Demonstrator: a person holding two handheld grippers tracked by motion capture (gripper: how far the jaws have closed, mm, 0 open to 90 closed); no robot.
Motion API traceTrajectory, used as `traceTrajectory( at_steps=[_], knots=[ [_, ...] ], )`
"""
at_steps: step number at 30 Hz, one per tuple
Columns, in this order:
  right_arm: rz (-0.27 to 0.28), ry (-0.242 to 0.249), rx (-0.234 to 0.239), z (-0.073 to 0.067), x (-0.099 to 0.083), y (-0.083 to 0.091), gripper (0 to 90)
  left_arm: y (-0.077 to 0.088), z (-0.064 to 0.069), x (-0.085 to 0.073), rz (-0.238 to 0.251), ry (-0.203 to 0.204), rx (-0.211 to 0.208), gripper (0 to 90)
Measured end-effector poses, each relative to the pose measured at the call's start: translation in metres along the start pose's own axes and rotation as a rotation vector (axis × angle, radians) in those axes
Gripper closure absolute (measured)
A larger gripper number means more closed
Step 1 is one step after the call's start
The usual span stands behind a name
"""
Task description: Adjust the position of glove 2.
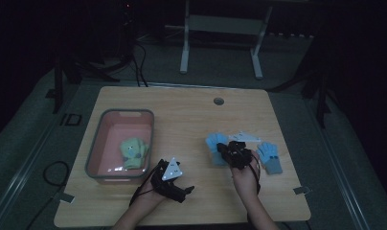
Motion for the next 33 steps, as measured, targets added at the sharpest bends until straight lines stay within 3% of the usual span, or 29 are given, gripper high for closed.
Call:
traceTrajectory(
  at_steps=[4,16,19,25,33],
  knots=[
    [-0.015,-0.043,-0.016,-0.005,-0.01,-0.01,87.3,0.0,0.0,0.0,0.001,-0.004,-0.001,2.6],
    [-0.093,-0.055,-0.027,-0.01,-0.036,-0.04,85.3,0.0,0.001,-0.001,0.0,-0.005,-0.003,2.6],
    [-0.12,-0.047,-0.034,-0.009,-0.042,-0.049,75.9,0.0,0.001,-0.001,0.0,-0.006,-0.004,2.6],
    [-0.11,-0.013,-0.036,-0.011,-0.045,-0.054,61.3,-0.001,0.001,-0.002,-0.007,-0.008,-0.006,2.6],
    [-0.089,0.014,0.002,-0.013,-0.038,-0.045,48.6,-0.001,0.001,-0.002,-0.001,-0.007,-0.013,2.6]
  ],
)
Point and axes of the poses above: each handheld gripper's, and its own axes: y roughly backward along the jaws, x roughly out of its top, z roughly to its right, the point moved 4 cm from there along -y, roughly forward along the jaws, and after that the axes turned 13 degrees about -z, right-handed, at the moved point
